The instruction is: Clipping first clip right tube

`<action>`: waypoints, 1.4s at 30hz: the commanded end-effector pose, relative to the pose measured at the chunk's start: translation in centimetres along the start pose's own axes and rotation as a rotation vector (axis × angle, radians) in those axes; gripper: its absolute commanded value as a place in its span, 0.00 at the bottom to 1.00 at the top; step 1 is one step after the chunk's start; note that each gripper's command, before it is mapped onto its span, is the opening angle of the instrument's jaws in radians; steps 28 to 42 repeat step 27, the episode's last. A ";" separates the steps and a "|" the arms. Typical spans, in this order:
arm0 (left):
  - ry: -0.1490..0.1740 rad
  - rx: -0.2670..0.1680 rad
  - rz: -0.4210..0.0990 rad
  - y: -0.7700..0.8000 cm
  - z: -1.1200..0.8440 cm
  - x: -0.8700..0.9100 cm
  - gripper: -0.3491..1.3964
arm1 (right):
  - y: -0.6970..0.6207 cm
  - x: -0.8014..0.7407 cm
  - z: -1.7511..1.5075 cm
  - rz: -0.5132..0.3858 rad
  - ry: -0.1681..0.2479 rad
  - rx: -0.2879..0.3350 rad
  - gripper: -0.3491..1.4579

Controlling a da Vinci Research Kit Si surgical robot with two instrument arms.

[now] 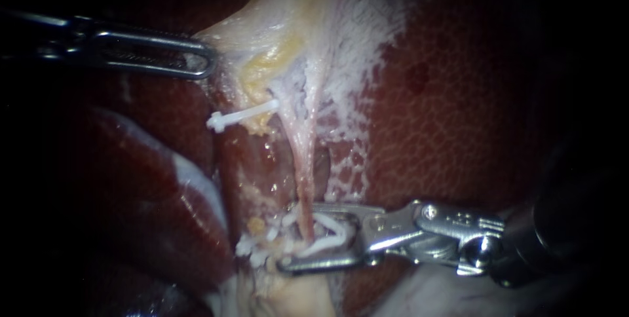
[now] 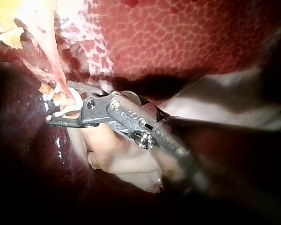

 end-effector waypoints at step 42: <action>0.000 -0.001 0.000 0.00 0.01 0.00 0.00 | 0.12 -0.08 -0.08 0.013 -0.002 0.004 0.00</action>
